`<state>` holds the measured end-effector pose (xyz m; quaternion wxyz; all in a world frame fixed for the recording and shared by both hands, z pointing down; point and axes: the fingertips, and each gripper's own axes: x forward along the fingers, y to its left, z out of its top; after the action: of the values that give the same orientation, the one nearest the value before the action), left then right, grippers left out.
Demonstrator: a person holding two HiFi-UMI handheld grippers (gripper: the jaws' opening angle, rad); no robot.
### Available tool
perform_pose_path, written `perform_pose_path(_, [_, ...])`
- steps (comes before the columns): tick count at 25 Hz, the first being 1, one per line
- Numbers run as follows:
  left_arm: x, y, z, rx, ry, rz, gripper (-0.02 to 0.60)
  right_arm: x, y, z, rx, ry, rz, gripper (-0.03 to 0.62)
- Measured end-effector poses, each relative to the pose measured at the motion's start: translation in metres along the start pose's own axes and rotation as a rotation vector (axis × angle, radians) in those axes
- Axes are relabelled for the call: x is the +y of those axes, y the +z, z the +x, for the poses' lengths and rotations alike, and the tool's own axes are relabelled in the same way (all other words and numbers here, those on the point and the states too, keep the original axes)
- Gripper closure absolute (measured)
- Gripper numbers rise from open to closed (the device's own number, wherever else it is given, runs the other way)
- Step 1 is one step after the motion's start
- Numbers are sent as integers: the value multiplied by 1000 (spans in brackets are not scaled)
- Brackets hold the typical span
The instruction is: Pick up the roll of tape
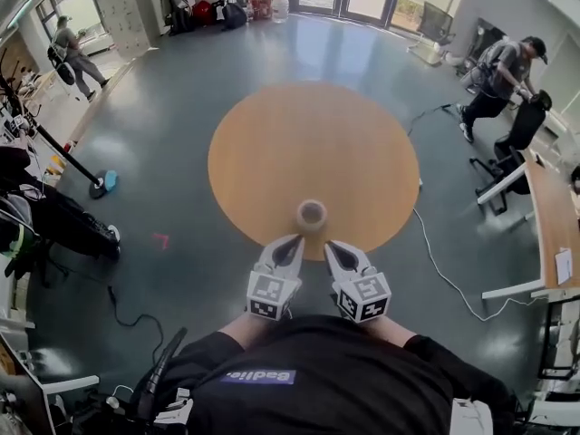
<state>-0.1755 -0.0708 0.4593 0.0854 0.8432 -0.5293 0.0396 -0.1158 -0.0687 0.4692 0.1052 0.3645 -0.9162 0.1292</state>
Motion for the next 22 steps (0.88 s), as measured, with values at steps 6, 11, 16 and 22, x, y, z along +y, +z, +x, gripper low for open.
perform_pose_path(6, [29, -13, 32, 59, -16, 41, 569, -23, 1, 22, 8, -46, 29, 589])
perform_pose_path(11, [33, -24, 71, 125, -33, 125, 569, -51, 2, 24, 3, -67, 58, 589])
perform_pose_path(16, [35, -71, 119, 302, -77, 207, 569, -85, 2, 30, 2, -54, 72, 589])
perform_pose_path(22, [40, -118, 167, 520, -146, 272, 536, -128, 7, 33, -8, -55, 95, 588])
